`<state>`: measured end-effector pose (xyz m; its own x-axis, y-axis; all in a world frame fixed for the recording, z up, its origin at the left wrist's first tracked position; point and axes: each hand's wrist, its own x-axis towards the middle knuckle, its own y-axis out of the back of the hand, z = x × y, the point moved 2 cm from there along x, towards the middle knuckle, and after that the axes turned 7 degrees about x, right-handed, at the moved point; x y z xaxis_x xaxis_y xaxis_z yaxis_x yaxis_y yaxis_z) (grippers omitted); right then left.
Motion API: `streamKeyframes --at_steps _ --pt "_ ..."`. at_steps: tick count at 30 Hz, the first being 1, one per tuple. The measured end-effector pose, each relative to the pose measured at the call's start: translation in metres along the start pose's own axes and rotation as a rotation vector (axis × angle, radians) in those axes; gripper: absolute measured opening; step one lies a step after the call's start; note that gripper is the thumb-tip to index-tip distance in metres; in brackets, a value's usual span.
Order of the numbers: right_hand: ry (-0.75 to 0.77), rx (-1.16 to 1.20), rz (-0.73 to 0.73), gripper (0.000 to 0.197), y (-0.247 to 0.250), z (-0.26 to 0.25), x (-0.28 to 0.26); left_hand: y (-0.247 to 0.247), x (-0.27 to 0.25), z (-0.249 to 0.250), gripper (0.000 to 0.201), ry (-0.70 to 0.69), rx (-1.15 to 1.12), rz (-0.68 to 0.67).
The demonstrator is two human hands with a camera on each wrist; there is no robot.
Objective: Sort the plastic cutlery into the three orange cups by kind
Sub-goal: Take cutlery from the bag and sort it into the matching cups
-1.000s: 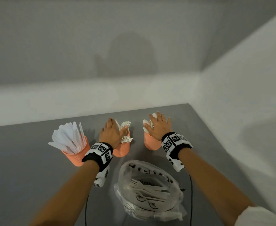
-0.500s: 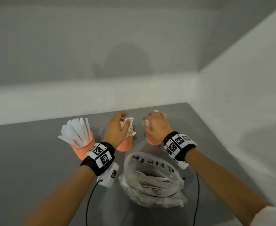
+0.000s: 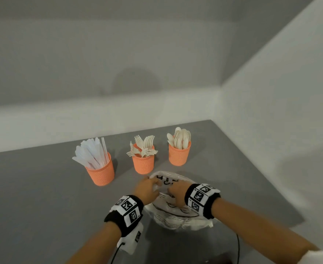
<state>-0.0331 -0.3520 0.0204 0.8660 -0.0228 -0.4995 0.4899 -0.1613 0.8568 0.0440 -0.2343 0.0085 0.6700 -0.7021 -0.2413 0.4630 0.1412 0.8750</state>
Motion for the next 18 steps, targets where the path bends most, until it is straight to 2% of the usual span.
streamKeyframes --at_steps 4,8,12,18 --pt "-0.083 0.069 0.015 0.032 -0.018 0.005 0.013 -0.004 -0.005 0.001 0.044 0.003 -0.027 -0.038" --pt "-0.134 0.035 0.012 0.027 -0.019 0.006 0.017 -0.003 -0.008 -0.001 0.05 0.021 -0.043 -0.023" --pt "-0.154 0.039 -0.049 0.026 -0.019 0.006 0.02 -0.002 -0.01 -0.003 0.052 0.019 -0.062 -0.014" --pt "-0.232 0.194 -0.136 0.021 -0.018 0.004 0.016 -0.001 -0.01 -0.003 0.053 0.001 -0.08 0.003"
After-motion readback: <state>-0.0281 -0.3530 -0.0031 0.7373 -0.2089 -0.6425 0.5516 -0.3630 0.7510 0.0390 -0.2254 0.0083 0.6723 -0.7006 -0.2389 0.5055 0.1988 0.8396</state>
